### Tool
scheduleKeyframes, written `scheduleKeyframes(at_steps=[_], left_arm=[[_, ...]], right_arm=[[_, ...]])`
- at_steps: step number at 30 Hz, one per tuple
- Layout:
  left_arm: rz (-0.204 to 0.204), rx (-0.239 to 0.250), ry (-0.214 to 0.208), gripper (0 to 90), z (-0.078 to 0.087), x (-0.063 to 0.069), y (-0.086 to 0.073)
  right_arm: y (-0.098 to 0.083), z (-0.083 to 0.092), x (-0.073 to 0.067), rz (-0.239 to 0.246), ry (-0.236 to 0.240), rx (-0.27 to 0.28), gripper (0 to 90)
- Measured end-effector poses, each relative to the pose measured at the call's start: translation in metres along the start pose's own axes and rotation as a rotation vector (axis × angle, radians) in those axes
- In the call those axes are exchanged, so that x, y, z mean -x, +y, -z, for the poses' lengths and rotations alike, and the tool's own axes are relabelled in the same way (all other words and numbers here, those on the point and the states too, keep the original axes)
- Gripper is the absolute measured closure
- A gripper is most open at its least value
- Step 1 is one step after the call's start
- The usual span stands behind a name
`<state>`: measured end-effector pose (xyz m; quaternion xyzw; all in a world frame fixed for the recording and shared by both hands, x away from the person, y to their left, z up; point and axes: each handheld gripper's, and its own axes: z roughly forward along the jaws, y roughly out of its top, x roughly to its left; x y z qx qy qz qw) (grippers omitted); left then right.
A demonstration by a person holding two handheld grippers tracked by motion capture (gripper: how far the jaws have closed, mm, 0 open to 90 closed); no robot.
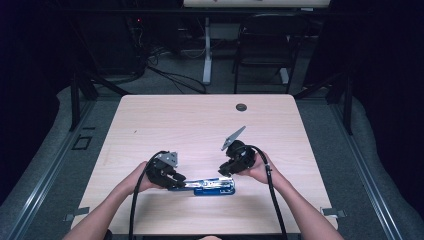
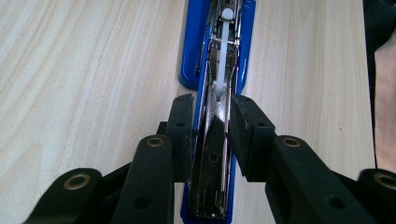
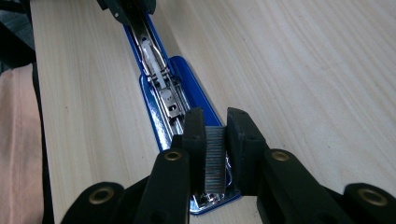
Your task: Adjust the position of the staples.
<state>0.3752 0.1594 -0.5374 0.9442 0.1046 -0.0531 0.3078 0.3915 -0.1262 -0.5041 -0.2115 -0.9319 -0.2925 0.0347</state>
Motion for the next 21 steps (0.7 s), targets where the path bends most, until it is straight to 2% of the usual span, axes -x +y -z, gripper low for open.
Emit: scheduleKeyframes(at_steps=[13, 21], left_arm=[[-0.004, -0.001, -0.002, 70.7, 0.000, -0.001, 0.000], [0.001, 0.007, -0.007, 70.7, -0.001, -0.001, 0.000]], right_arm=[[0.000, -0.011, -0.011, 0.112, 0.014, -0.032, 78.7], [-0.001, -0.017, -0.011, 0.147, 0.018, -0.039, 78.7]])
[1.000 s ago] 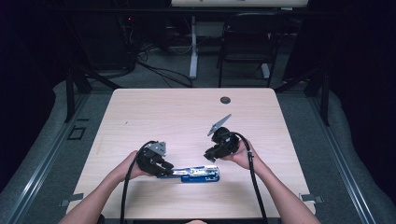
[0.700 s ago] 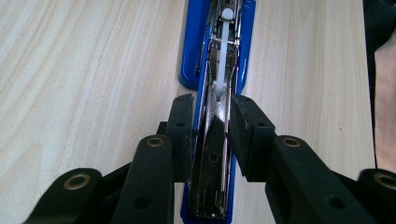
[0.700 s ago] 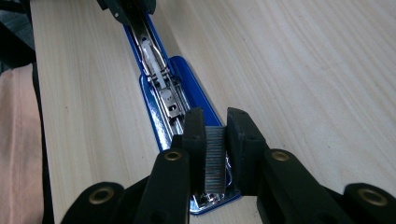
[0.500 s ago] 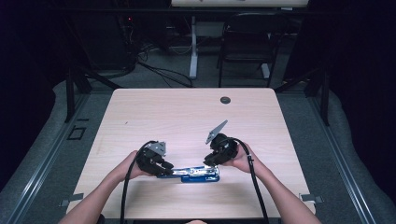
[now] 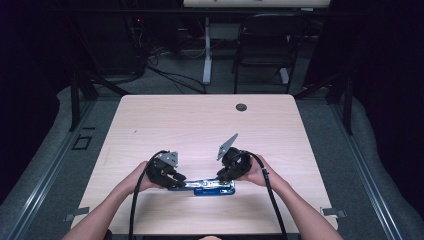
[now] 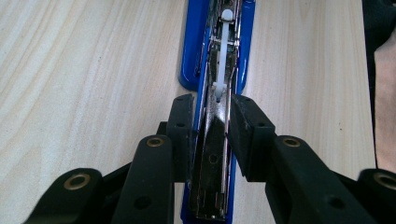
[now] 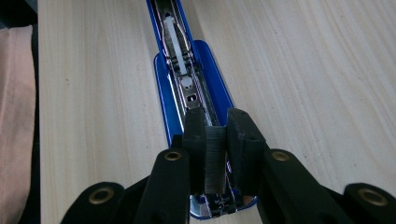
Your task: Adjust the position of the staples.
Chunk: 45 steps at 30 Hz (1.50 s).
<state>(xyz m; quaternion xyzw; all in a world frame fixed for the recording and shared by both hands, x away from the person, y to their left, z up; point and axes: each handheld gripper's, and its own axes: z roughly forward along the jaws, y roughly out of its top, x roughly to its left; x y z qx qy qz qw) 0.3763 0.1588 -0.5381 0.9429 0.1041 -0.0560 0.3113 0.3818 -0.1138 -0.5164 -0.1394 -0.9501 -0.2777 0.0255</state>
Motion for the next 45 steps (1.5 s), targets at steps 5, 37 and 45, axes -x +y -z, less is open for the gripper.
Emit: scheduleKeyframes(at_steps=[5, 37, 45], left_arm=[[0.001, 0.000, -0.001, 70.6, 0.0000, -0.0003, 0.0000], [0.004, -0.005, 0.001, 70.6, 0.0002, -0.0003, 0.0001], [0.004, -0.005, -0.001, 70.6, 0.0002, -0.0006, 0.0000]], right_arm=[[-0.0007, -0.0021, 0.0004, 0.014, -0.007, -0.004, 78.7], [-0.0014, 0.0016, -0.0063, 0.129, -0.024, 0.002, 78.8], [-0.0006, -0.0013, -0.0074, 0.154, -0.028, -0.018, 78.8]])
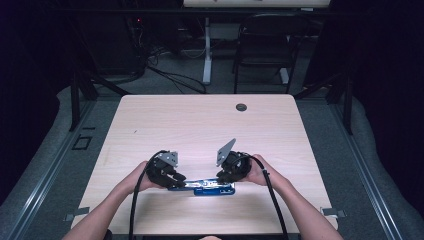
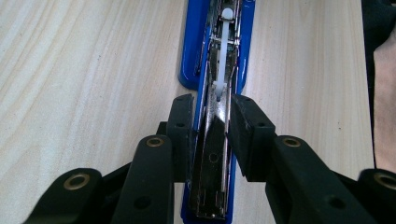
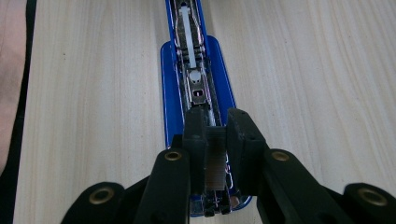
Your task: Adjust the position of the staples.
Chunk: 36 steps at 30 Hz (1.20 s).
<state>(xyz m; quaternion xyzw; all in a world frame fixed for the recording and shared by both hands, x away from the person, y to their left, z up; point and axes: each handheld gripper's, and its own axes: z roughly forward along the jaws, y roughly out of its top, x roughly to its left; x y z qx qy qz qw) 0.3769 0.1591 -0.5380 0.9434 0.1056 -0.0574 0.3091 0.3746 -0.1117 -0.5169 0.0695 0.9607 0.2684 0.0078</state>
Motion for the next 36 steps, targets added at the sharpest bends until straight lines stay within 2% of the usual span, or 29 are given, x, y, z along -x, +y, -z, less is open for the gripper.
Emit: scheduleKeyframes(at_steps=[19, 36], left_arm=[[0.004, 0.000, -0.003, 70.6, -0.0001, -0.0002, -0.0002], [0.005, -0.002, -0.008, 70.6, -0.0001, -0.0009, -0.0003]], right_arm=[[0.0033, -0.0072, -0.0048, 0.075, -0.013, -0.041, 78.3], [-0.0003, -0.0090, -0.0041, 0.100, 0.007, -0.052, 77.4]])
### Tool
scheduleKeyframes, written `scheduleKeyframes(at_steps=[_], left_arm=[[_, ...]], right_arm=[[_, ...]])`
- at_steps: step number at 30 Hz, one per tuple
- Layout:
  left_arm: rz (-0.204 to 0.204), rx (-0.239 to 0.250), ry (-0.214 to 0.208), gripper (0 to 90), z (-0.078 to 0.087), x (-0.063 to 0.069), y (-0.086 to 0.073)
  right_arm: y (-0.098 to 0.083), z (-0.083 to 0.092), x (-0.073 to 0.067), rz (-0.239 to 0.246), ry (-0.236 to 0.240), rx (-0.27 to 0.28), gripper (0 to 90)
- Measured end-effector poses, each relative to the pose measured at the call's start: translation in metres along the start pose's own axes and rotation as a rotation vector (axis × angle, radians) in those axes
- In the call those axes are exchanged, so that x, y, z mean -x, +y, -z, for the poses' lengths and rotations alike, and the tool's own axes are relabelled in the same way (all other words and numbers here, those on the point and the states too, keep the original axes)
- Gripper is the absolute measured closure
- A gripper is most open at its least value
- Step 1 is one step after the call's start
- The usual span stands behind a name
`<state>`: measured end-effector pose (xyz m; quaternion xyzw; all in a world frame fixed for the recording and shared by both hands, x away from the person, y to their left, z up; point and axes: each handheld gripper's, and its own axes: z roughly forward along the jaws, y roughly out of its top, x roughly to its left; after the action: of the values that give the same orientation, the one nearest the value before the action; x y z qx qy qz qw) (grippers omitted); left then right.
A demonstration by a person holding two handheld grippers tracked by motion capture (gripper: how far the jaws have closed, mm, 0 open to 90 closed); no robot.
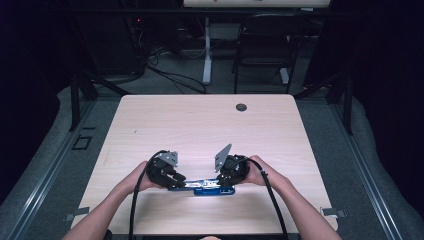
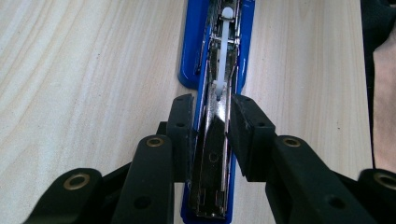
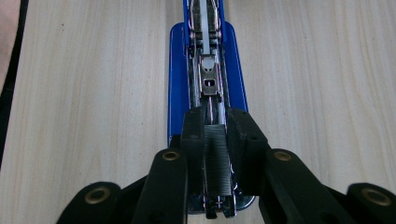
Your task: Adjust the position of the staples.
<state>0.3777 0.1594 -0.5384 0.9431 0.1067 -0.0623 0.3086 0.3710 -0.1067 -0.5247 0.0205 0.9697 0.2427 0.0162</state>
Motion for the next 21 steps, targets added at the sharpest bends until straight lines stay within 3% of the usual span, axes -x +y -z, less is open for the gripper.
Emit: scheduleKeyframes(at_steps=[10, 11, 12, 15, 19, 21], left_arm=[[-0.001, -0.006, -0.010, 70.6, 0.0005, -0.0011, 0.0001], [-0.003, -0.017, 0.011, 70.6, 0.0010, -0.0002, 0.0005], [-0.001, -0.006, -0.010, 70.6, 0.0005, -0.0010, 0.0001], [-0.001, -0.005, -0.008, 70.6, 0.0004, -0.0009, 0.0001], [-0.001, -0.006, -0.008, 70.6, 0.0006, -0.0008, 0.0001], [-0.004, -0.018, 0.013, 70.6, 0.0013, 0.0000, 0.0005]], right_arm=[[-0.0039, 0.0022, 0.0021, -0.004, 0.010, 0.000, 77.2], [-0.0044, 0.0025, 0.0023, -0.006, 0.012, -0.001, 76.6], [-0.0048, 0.0025, 0.0028, -0.012, 0.013, 0.002, 76.1], [-0.0056, 0.0036, 0.0034, -0.019, 0.016, 0.009, 74.3], [-0.0067, 0.0069, 0.0058, -0.054, 0.017, 0.032, 73.3], [-0.0070, 0.0085, 0.0078, -0.081, 0.010, 0.046, 71.9]])
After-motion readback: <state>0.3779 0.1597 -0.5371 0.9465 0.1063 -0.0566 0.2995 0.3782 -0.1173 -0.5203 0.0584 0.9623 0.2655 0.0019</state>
